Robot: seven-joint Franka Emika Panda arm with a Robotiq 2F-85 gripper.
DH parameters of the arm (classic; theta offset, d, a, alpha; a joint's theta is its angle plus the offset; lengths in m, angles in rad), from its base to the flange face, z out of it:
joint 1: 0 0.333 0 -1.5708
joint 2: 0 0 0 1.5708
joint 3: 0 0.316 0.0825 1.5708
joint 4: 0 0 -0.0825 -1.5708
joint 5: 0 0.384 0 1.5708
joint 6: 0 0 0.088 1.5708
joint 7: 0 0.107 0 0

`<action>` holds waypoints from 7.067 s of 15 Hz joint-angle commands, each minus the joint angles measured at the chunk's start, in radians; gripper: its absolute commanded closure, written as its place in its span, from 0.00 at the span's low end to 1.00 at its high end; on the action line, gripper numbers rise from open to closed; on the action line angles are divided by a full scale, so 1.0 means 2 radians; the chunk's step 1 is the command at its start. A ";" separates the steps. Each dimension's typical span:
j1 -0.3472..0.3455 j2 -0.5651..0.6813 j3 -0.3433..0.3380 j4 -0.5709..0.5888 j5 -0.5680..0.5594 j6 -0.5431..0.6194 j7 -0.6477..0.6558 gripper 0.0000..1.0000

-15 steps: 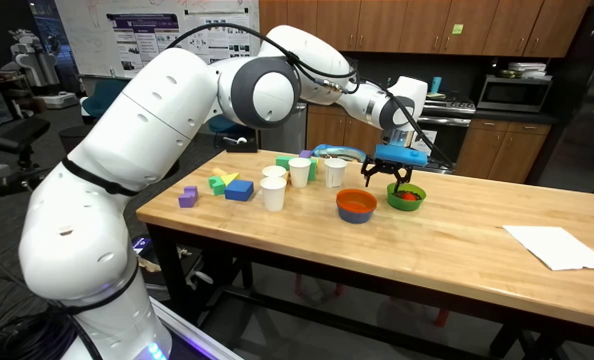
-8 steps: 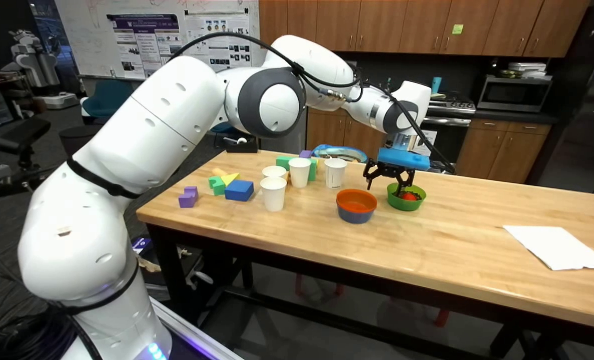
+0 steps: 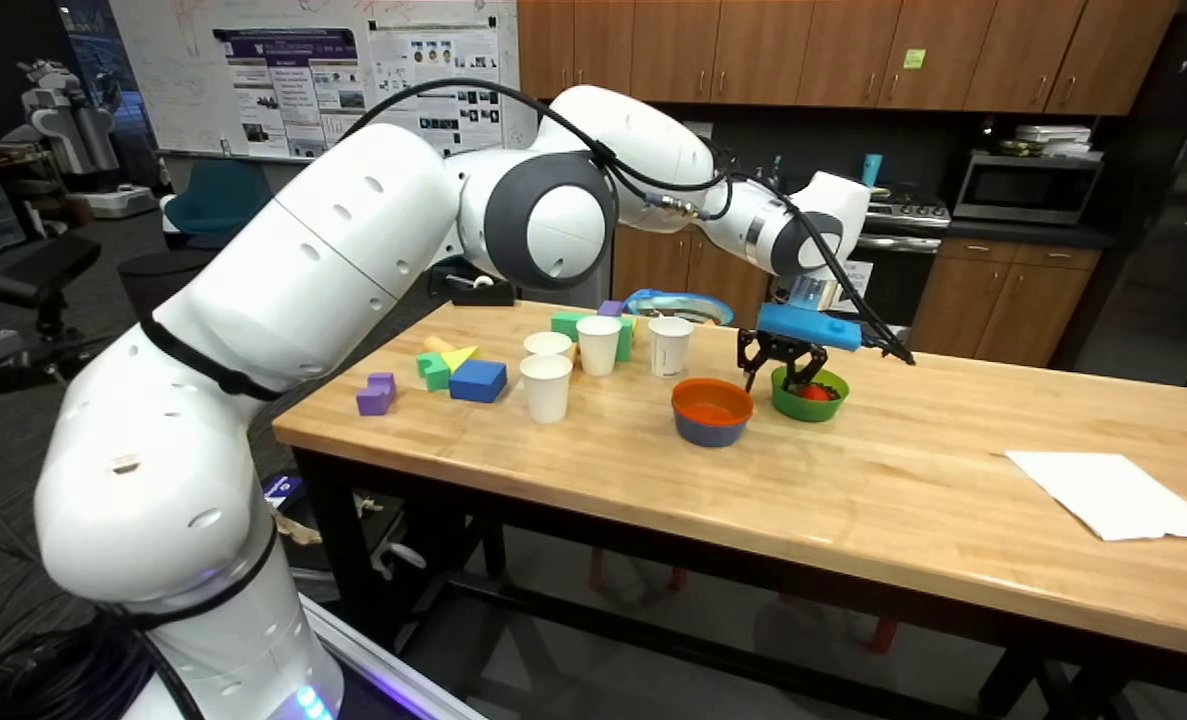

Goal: Stack the three bowls together.

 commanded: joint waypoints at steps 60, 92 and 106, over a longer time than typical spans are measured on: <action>0.116 -0.393 -0.076 -0.516 -0.295 0.336 0.198 0.99; 0.135 -0.456 -0.061 -0.643 -0.279 0.343 0.006 0.99; 0.139 -0.450 -0.061 -0.636 -0.214 0.339 -0.047 0.99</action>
